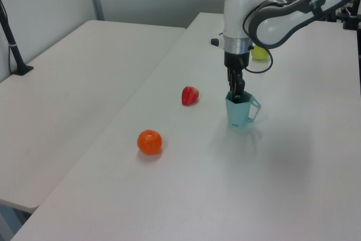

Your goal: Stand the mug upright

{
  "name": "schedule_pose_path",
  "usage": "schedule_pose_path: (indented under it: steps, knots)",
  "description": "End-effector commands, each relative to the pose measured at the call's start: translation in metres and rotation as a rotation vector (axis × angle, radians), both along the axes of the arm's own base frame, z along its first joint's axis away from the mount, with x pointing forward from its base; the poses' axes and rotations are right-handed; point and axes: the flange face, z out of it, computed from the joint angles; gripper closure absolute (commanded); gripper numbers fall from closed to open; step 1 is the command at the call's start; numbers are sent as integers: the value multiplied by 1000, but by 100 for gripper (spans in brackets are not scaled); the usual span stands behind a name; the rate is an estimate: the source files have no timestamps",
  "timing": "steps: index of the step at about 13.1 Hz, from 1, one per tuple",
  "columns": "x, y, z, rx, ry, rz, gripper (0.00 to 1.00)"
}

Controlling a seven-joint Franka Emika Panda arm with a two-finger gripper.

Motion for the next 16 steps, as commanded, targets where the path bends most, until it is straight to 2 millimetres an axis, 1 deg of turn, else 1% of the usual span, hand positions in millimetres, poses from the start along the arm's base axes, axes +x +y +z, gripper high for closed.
schedule_pose_path:
  steps: [1,2,4,5,6,8,10,12,14,16]
  knots:
    - [-17,-6,50,-11,25,-105,0]
    - [-17,-9,63,-22,28,-138,0]
    - [-24,-18,98,-93,28,-235,0]
    - [-33,-25,122,-113,14,-279,0]
    - [-46,-42,151,-110,4,-331,0]
    - [-63,-70,182,-100,16,-388,0]
    - [-76,-87,203,-79,28,-425,0]
    - [-89,-123,223,-45,38,-493,0]
    - [-91,-134,227,-43,34,-511,0]
    - [-90,-129,226,-47,31,-505,0]
